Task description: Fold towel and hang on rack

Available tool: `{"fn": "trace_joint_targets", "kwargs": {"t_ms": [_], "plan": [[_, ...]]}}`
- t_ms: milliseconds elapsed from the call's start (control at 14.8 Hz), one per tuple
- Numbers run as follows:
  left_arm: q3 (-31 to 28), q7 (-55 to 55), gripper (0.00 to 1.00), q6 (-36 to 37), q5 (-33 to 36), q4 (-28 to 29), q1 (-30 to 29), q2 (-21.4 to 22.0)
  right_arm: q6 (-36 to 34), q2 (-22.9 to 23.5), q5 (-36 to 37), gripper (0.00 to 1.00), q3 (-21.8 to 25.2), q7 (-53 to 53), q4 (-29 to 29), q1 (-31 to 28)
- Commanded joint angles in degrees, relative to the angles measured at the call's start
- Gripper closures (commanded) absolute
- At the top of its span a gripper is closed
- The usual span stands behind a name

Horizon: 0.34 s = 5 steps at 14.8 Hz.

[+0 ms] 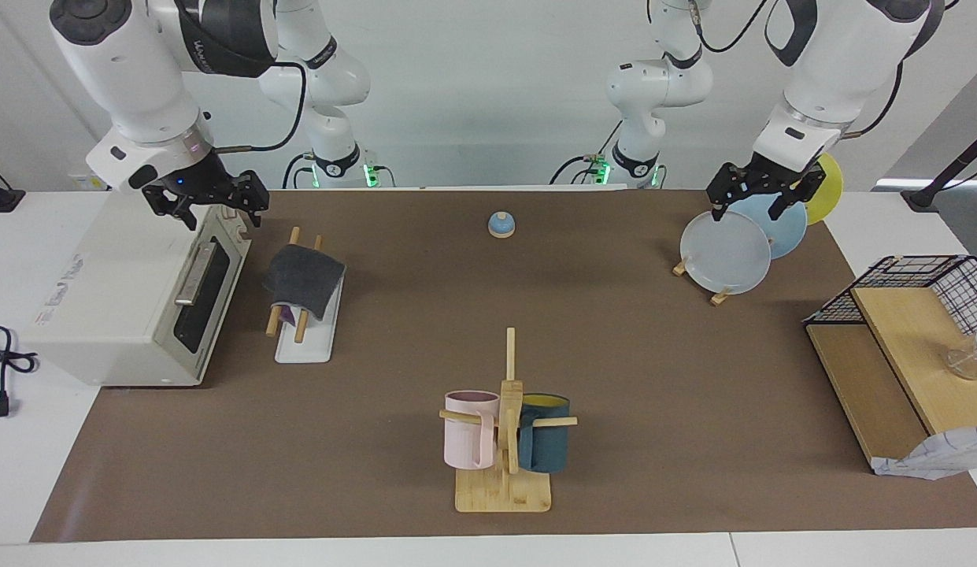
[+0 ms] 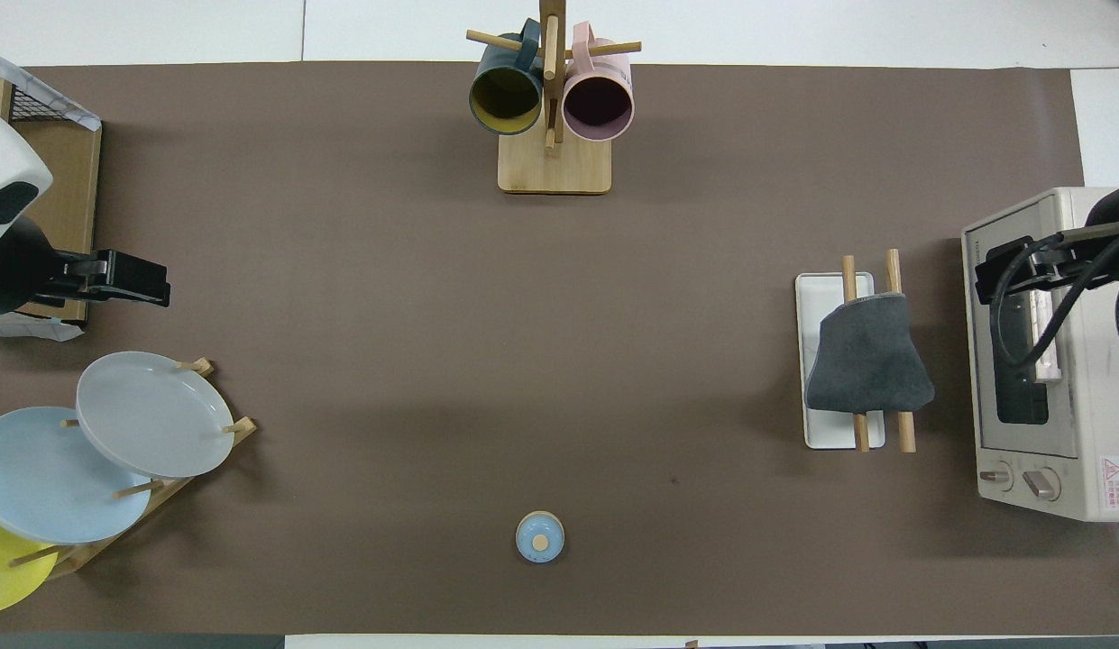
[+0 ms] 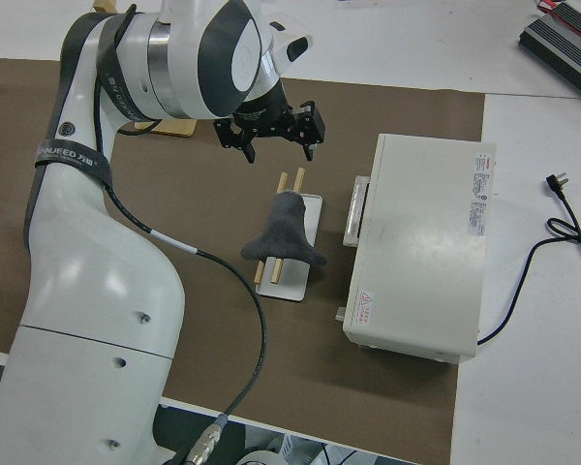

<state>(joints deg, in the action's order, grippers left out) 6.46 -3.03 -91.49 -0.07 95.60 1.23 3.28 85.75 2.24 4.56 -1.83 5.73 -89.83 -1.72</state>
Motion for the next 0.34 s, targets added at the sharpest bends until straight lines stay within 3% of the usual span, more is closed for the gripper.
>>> {"fn": "trace_joint_targets", "kwargs": {"t_ms": [0, 270], "plan": [[-0.6, 0.5, 0.00, 0.1, 0.9, 1.1, 0.4, 1.3, 0.6, 0.0, -1.2, 0.00, -0.3, -1.3, 0.4, -0.5], [-0.6, 0.4, 0.00, 0.0, 0.9, 1.1, 0.4, 1.3, 0.5, 0.0, -1.3, 0.00, -0.5, -1.6, 0.4, -0.4]]}}
